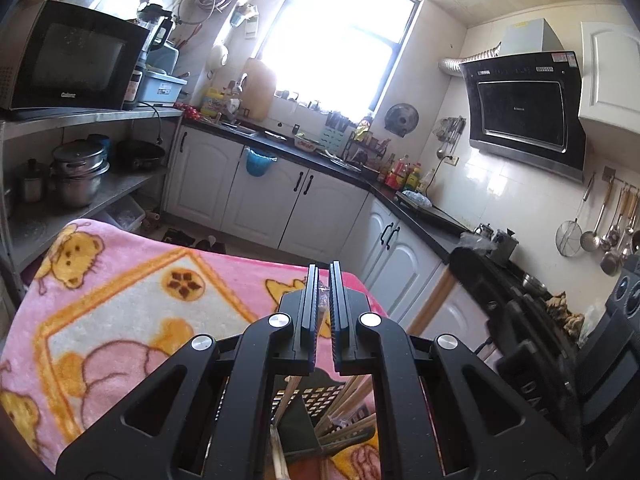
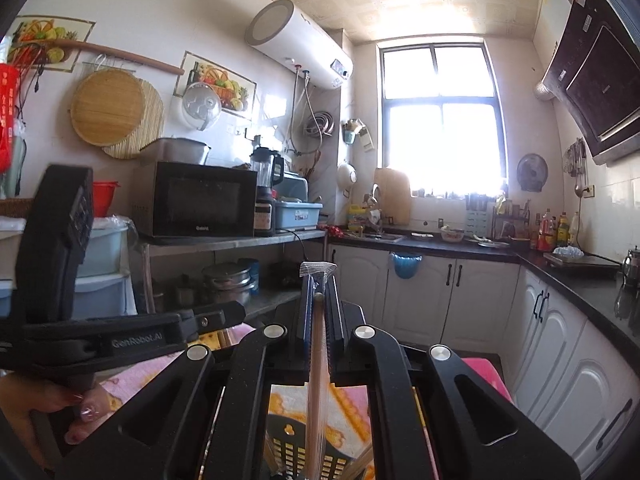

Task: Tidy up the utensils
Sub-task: 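Open the left tool over the caddy while the right tool releases its chopstick into it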

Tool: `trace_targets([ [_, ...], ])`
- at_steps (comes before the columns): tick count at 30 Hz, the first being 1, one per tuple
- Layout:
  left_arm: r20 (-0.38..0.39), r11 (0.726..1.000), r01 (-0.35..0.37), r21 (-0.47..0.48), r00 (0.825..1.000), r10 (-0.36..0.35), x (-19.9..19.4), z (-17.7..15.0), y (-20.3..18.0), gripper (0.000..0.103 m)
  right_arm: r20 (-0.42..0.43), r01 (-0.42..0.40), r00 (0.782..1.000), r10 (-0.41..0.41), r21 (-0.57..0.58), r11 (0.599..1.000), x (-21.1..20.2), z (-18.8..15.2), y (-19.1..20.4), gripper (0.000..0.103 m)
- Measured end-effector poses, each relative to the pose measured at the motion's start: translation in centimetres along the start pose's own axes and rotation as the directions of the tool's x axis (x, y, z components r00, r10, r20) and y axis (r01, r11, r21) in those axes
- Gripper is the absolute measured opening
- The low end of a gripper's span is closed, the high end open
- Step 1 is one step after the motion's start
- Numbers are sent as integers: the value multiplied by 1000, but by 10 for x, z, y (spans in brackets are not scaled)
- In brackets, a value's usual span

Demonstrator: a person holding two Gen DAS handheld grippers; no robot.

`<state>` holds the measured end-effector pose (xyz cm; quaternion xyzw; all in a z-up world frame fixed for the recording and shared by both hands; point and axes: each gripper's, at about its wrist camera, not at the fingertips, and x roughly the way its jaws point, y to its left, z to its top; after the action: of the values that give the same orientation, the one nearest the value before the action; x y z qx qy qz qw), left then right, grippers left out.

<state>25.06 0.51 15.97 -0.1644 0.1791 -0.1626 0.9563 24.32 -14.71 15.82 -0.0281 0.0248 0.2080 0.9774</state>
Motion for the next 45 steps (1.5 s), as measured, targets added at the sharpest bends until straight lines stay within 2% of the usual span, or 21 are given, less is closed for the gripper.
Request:
trace_targets([
  [8,-20,1000,-11,-12,1000,11,7,-17,9,3,-26,7,1000,-6,48,999,8,-26,-5,6],
  [20,-57,1000,-15,0,998,14,10,-32,11,3,-74,21,997,-15,81,996,10,-41,-8,7],
  [21,-59,1000,-16,1,998,16,11,-33,11,3,-80,24,997,-17,82,996,10,-42,-9,9],
  [23,-64,1000,-17,0,998,17,12,-34,12,3,-100,35,995,-26,87,996,9,-45,-11,20],
  [27,-74,1000,-22,1,997,22,12,-37,13,3,-125,51,991,-39,101,994,2,-50,-17,21],
  [31,-82,1000,-22,2,996,22,10,-41,12,3,-134,71,989,-55,117,991,-10,-54,-23,31],
  [36,-93,999,-43,7,995,44,6,-47,10,4,-174,111,981,-86,140,984,-25,-58,-32,36],
  [40,-89,999,-36,2,995,36,0,-51,9,23,-207,127,974,-93,161,979,-33,-62,-38,49],
  [45,-86,998,-57,10,995,58,-5,-55,6,41,-243,149,965,-102,186,971,-43,-70,-44,56],
])
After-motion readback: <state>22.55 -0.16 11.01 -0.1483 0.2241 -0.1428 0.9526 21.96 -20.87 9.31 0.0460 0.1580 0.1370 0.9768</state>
